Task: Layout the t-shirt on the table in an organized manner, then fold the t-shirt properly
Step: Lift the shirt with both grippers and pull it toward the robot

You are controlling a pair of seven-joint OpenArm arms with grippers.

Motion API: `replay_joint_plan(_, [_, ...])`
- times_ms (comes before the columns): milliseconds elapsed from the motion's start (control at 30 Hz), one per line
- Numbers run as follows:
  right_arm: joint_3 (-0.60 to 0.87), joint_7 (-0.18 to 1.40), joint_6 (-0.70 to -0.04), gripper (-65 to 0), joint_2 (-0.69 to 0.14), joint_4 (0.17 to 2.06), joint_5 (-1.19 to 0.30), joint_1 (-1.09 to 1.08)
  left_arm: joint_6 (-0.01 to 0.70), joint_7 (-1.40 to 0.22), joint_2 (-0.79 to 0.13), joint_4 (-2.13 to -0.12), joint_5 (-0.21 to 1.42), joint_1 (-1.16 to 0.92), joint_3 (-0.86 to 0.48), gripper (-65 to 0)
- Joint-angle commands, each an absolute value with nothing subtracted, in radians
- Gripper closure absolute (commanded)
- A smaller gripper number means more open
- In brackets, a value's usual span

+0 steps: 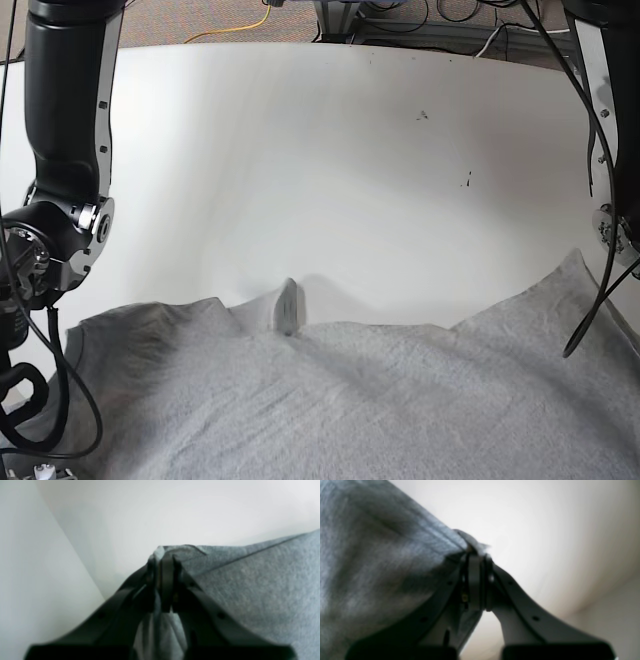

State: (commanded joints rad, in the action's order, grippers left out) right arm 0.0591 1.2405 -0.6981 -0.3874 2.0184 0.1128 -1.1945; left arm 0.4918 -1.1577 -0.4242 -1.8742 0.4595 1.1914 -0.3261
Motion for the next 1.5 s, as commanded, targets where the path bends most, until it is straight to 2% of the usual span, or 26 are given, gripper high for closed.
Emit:
replay_joint_plan(300, [0.064,1.293,-0.698,0.0,-0.390,2.034,0.120,-1.178,0.492,-1.228,-0.429,-1.899,0.544,1.179,-0.334,-0.3])
replay_joint_plan(633, [0.059,1.305,-0.698,0.0,-0.403,2.032,0.122,-1.092,0.492,-1.251,-0.449,-1.922,0.593,1.024,-0.343,-0.3])
replay_joint_plan(833, [0.061,1.287,-0.698,0.0,-0.392,1.994,0.111,-0.995,0.492,-1.224,-0.446,-1.863,0.591,0.924,-0.361,-0.3])
replay_joint_plan(1067, [0.071,1.017,-0.698,0.0,-0.343,1.802,0.120,-0.854,0.492,-1.036,-0.449,-1.658,0.591,0.831,-0.346,-0.3])
replay_joint_plan(1267, [0.174,0.816,-0.698,0.0,-0.288,1.583,0.120,-0.809,0.492,-0.944,-0.452,-1.508,0.590,0.797,-0.340,-0.3])
replay_joint_plan(1500, [0.202,0.696,-0.698,0.0,-0.277,1.365,0.113,-0.809,0.490,-0.872,-0.470,-1.354,0.590,0.743,-0.340,-0.3])
